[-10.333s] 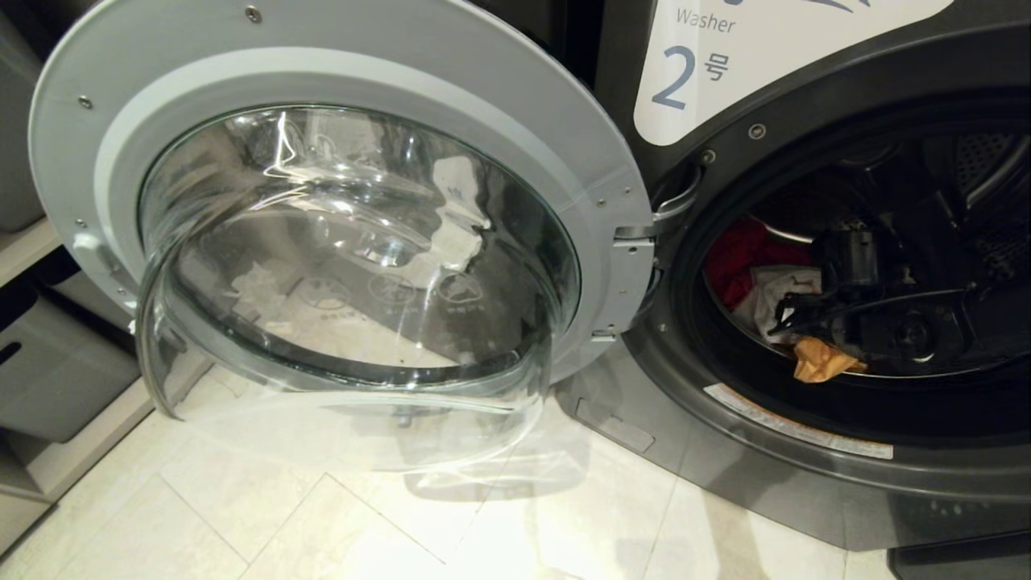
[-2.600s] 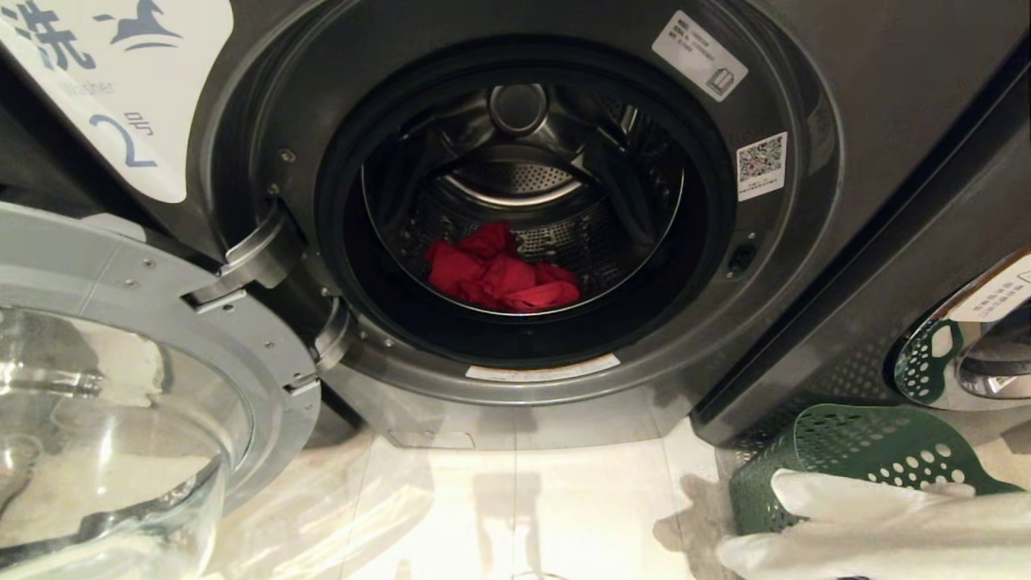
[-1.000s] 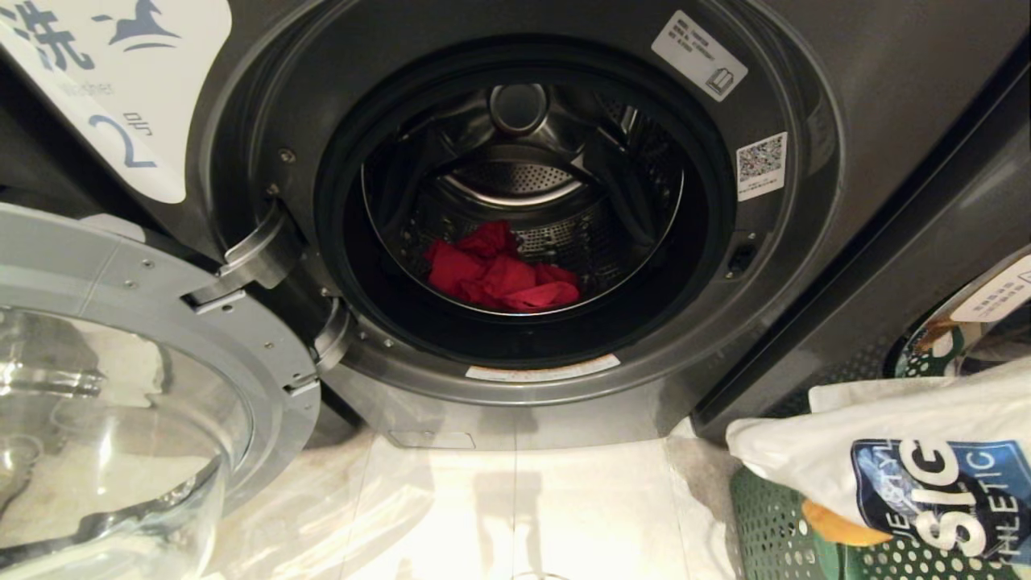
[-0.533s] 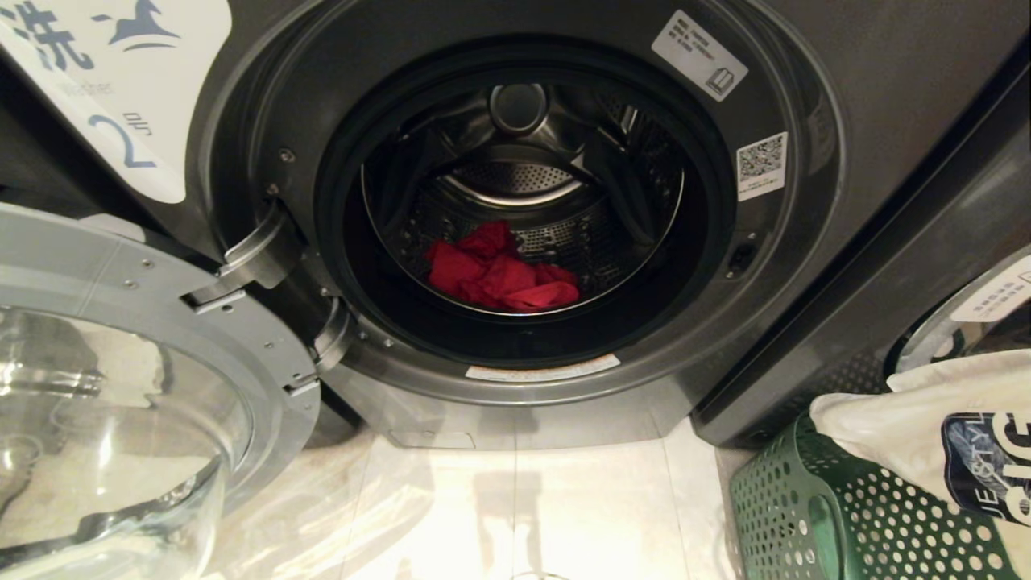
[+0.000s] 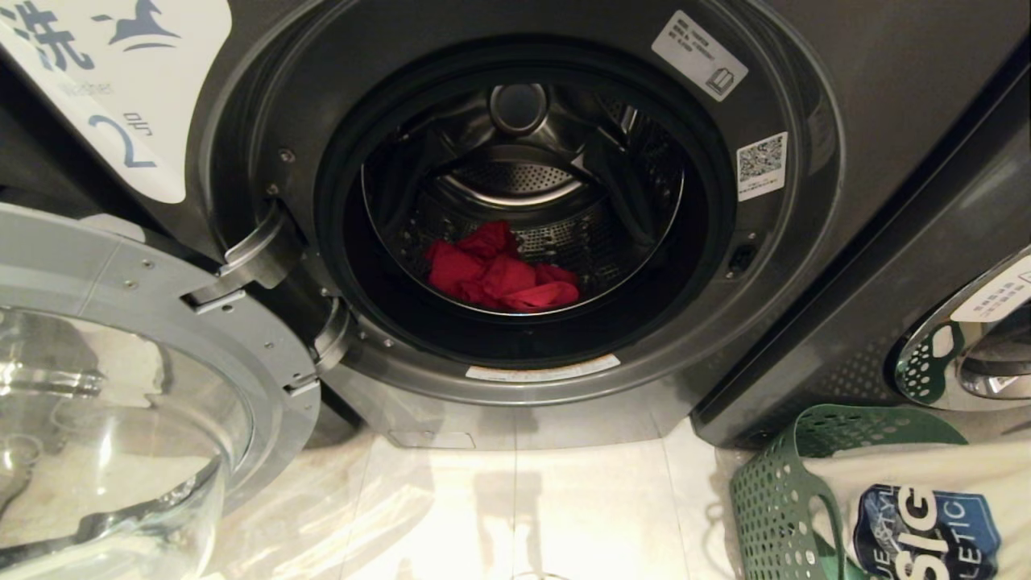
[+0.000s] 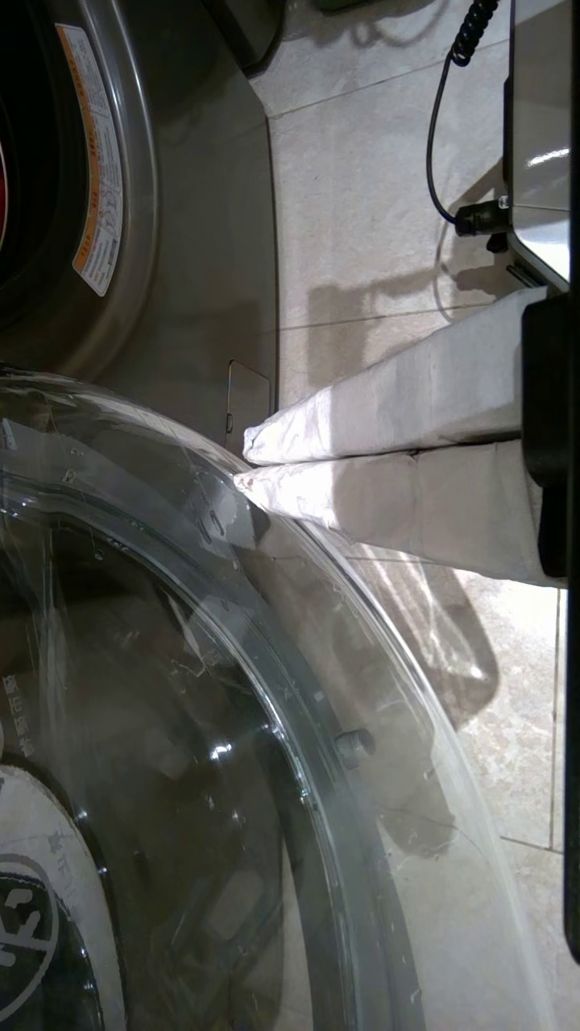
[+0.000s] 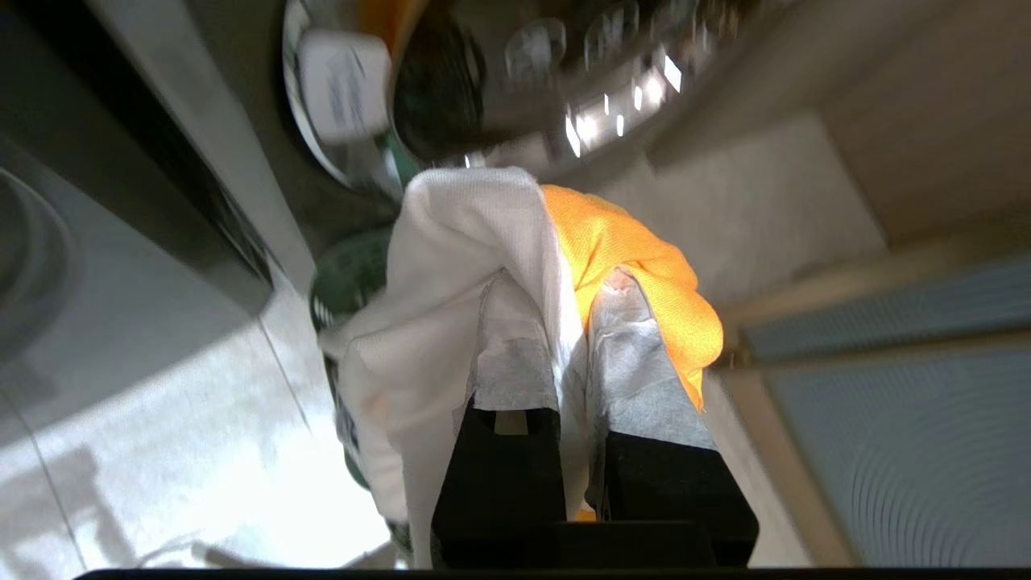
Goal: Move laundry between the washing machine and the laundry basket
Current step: Pick a cloth and place it into the basket
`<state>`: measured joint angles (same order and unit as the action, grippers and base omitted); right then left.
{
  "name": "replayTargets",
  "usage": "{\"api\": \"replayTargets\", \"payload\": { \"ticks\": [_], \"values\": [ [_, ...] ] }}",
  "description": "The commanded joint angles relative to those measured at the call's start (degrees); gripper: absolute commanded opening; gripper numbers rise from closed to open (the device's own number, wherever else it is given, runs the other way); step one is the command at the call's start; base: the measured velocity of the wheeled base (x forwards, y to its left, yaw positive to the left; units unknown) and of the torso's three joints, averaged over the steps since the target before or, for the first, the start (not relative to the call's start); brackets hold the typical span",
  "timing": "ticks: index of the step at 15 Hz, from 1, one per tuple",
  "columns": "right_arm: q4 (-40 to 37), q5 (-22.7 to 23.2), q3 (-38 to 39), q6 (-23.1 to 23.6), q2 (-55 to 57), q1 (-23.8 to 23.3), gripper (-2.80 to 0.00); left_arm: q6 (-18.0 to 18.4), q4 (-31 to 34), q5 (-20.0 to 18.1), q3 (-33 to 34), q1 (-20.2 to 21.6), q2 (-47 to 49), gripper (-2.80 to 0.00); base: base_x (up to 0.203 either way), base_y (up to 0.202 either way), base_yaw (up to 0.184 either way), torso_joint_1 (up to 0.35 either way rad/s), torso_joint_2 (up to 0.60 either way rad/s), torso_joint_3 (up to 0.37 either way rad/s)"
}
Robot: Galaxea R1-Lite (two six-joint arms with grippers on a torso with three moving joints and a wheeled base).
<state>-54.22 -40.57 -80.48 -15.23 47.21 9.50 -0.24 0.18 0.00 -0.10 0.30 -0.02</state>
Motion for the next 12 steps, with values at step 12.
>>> {"api": "replayTargets", "payload": {
  "ticks": [12],
  "values": [
    [4.2,7.0,38.0,-25.3,9.9,-0.7,-2.8,0.0,0.0,0.0,0.0,0.0,-0.1,-2.8,0.0,0.0,0.0,0.0,0.0,0.0]
  ]
}}
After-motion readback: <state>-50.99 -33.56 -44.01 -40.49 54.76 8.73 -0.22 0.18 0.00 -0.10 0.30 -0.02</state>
